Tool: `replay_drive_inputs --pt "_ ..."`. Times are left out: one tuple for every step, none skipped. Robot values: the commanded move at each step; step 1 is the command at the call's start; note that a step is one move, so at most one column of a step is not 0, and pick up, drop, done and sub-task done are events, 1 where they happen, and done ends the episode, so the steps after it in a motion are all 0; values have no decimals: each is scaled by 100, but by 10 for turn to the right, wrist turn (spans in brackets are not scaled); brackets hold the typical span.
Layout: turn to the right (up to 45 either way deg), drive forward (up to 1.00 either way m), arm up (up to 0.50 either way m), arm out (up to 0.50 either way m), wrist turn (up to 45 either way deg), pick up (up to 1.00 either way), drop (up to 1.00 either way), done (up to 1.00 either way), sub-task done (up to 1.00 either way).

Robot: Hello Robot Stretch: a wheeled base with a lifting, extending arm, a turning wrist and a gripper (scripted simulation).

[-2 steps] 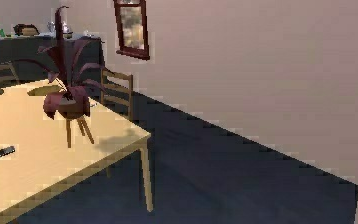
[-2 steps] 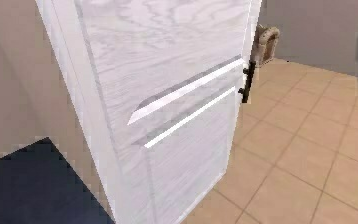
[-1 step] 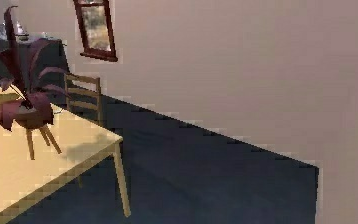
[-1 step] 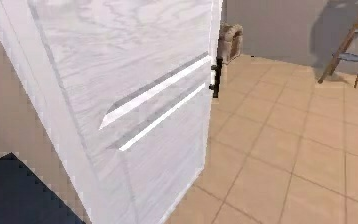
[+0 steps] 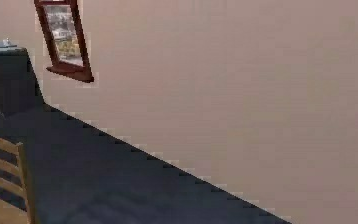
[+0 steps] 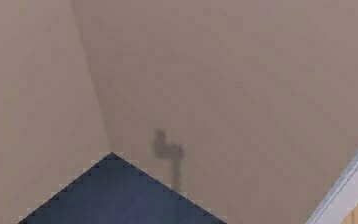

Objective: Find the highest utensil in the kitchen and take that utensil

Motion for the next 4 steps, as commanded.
replay_drive_inputs --pt "-150 0 0 0 0 0 0 0 0" --pt "0 100 0 0 0 0 0 0 0" --pt "30 0 0 0 0 0 0 0 0" --pt "0 25 0 0 0 0 0 0 0"
